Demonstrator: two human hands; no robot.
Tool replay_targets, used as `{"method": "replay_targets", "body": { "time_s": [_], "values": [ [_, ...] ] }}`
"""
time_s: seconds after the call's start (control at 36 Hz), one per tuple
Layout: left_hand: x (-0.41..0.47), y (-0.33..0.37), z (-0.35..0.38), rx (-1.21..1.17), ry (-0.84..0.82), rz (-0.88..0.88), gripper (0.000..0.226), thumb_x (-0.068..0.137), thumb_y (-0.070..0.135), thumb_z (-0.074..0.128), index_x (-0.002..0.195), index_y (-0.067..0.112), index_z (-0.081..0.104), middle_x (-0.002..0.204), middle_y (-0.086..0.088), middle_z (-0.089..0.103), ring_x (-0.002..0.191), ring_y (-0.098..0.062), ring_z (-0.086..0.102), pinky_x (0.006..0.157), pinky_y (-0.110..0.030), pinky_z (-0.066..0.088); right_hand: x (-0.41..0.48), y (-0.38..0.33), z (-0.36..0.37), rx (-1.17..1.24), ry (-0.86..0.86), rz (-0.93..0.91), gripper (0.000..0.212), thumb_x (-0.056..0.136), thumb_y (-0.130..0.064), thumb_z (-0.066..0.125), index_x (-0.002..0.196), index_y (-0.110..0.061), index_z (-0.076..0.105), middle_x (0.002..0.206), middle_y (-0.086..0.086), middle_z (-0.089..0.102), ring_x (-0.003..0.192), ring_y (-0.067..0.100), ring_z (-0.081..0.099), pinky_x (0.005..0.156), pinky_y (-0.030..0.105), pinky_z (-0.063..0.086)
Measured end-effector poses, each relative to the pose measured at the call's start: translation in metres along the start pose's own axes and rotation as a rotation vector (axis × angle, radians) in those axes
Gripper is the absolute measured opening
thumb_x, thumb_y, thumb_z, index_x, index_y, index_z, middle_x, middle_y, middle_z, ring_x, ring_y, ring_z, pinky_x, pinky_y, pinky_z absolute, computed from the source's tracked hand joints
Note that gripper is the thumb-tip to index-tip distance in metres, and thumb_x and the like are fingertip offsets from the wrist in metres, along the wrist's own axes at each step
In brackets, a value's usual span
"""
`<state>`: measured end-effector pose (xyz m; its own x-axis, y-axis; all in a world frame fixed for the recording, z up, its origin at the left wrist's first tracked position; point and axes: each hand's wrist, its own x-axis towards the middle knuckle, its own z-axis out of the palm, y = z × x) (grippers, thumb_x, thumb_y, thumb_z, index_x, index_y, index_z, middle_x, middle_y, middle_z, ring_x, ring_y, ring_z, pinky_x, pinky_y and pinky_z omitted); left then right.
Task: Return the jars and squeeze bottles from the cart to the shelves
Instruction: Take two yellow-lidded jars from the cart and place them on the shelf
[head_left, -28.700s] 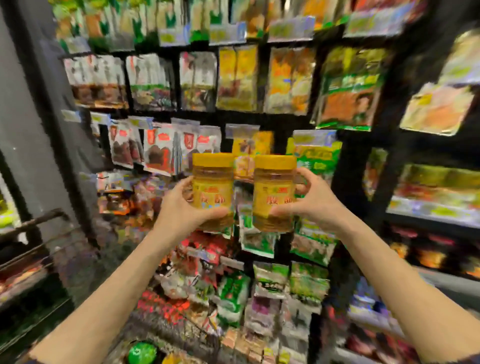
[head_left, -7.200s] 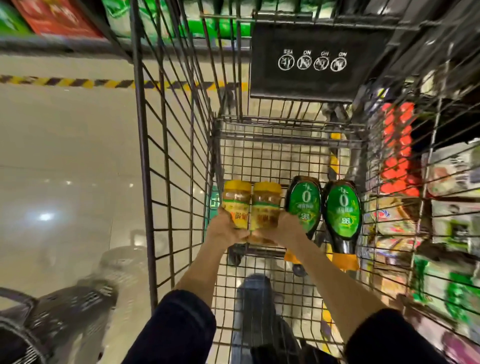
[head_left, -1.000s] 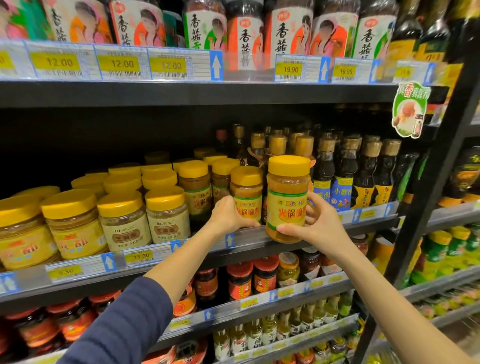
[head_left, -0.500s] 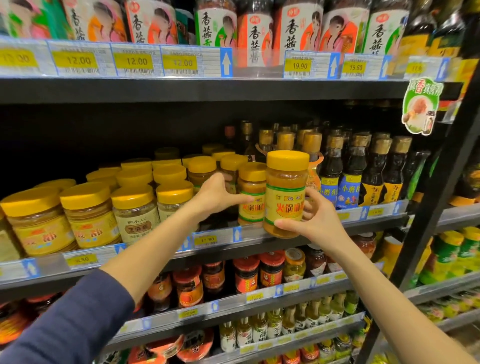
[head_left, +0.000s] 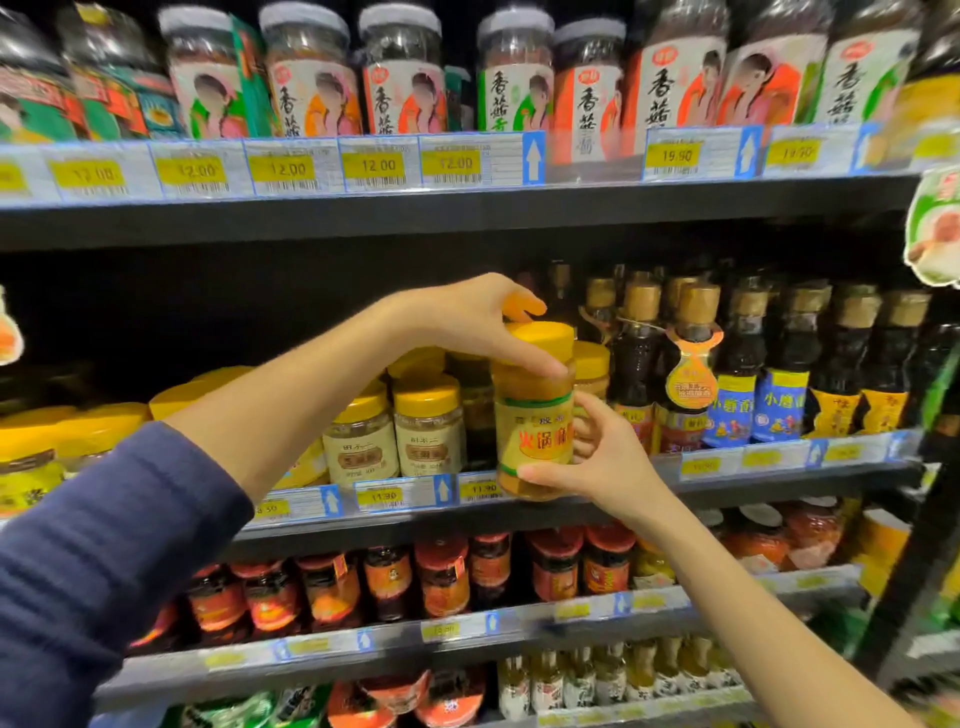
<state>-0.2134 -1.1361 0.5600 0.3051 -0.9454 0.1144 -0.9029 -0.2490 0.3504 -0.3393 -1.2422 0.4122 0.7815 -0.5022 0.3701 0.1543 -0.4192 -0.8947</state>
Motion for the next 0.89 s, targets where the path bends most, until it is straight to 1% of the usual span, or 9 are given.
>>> {"method": "replay_targets", "body": {
  "time_s": [0.14,0.25,0.36,0.5,0.61,0.67,0.78,0.83,0.89],
  "values": [
    [-0.005,-0.007,-0.003,0.032,0.018,0.015,0.096,0.048,0.068,0.067,0.13,0.019,0.053,0.122,0.004,0.059,0.108,-0.014,0.058,0.085,-0.026,0.052,0.004,0.0,0.007,-0.014,-0.023,-0.003,0.09,0.059,-0.012,0.087,0.137,-0.011,0.04,0.123,0.004,0.062,0.112,0.012,0.061,0.096,0.032,0.052],
    [-0.002,-0.011,-0.005,0.009,0.069,0.057,0.075,0.063,0.052,0.075,0.126,0.017,0.057,0.118,0.002,0.063,0.101,-0.011,0.06,0.076,-0.018,0.052,0.007,0.0,0.007,-0.031,-0.011,-0.019,0.09,0.059,-0.013,0.087,0.136,-0.013,0.042,0.125,0.003,0.061,0.114,0.013,0.06,0.097,0.035,0.051],
    [0.002,-0.009,-0.007,-0.002,0.088,0.09,0.064,0.069,0.045,0.075,0.123,0.015,0.059,0.115,0.001,0.064,0.093,-0.005,0.061,0.069,-0.014,0.052,0.011,0.001,0.004,-0.049,-0.004,-0.044,0.086,0.061,-0.013,0.086,0.136,-0.014,0.043,0.125,0.002,0.062,0.114,0.01,0.06,0.095,0.029,0.052],
    [0.01,-0.01,-0.009,-0.002,0.12,0.107,0.067,0.071,0.043,0.075,0.128,0.014,0.055,0.121,0.0,0.062,0.098,-0.008,0.059,0.069,-0.012,0.051,0.015,0.003,-0.001,-0.088,-0.03,-0.058,0.085,0.066,-0.018,0.083,0.139,-0.02,0.04,0.128,-0.005,0.059,0.117,0.006,0.056,0.096,0.021,0.049],
    [0.017,-0.013,-0.011,0.022,0.134,0.092,0.07,0.072,0.046,0.073,0.131,0.015,0.052,0.125,-0.001,0.06,0.102,-0.01,0.056,0.075,-0.014,0.049,0.012,0.006,-0.01,-0.151,-0.039,-0.073,0.078,0.069,-0.018,0.082,0.134,-0.029,0.041,0.125,-0.016,0.056,0.116,-0.009,0.052,0.092,0.007,0.043],
    [0.02,-0.015,-0.013,0.036,0.134,0.071,0.07,0.073,0.049,0.071,0.132,0.018,0.05,0.128,-0.001,0.057,0.104,-0.01,0.053,0.076,-0.015,0.047,0.006,0.008,-0.015,-0.199,-0.044,-0.068,0.079,0.069,-0.02,0.081,0.135,-0.031,0.039,0.127,-0.018,0.053,0.118,-0.009,0.05,0.097,0.011,0.043],
    [0.027,-0.021,-0.014,0.091,0.104,-0.015,0.073,0.072,0.057,0.066,0.135,0.028,0.044,0.131,0.003,0.053,0.115,-0.015,0.052,0.084,-0.024,0.043,-0.008,0.015,-0.026,-0.427,-0.075,-0.082,0.081,0.071,-0.033,0.079,0.14,-0.023,0.039,0.138,-0.01,0.048,0.128,0.007,0.045,0.108,0.033,0.04],
    [0.03,-0.024,-0.011,0.102,0.093,-0.034,0.075,0.071,0.058,0.067,0.135,0.028,0.045,0.133,0.003,0.052,0.117,-0.017,0.052,0.086,-0.026,0.044,-0.016,0.02,-0.028,-0.544,-0.107,-0.058,0.081,0.073,-0.041,0.075,0.143,-0.027,0.035,0.145,-0.009,0.042,0.134,0.008,0.038,0.112,0.034,0.035],
    [0.032,-0.028,-0.008,0.09,0.102,-0.04,0.076,0.07,0.056,0.07,0.135,0.024,0.047,0.134,0.0,0.053,0.116,-0.017,0.053,0.084,-0.025,0.044,-0.023,0.024,-0.028,-0.654,-0.141,-0.062,0.08,0.077,-0.045,0.07,0.145,-0.028,0.03,0.149,-0.01,0.036,0.138,0.008,0.032,0.113,0.028,0.028]
  ]
}}
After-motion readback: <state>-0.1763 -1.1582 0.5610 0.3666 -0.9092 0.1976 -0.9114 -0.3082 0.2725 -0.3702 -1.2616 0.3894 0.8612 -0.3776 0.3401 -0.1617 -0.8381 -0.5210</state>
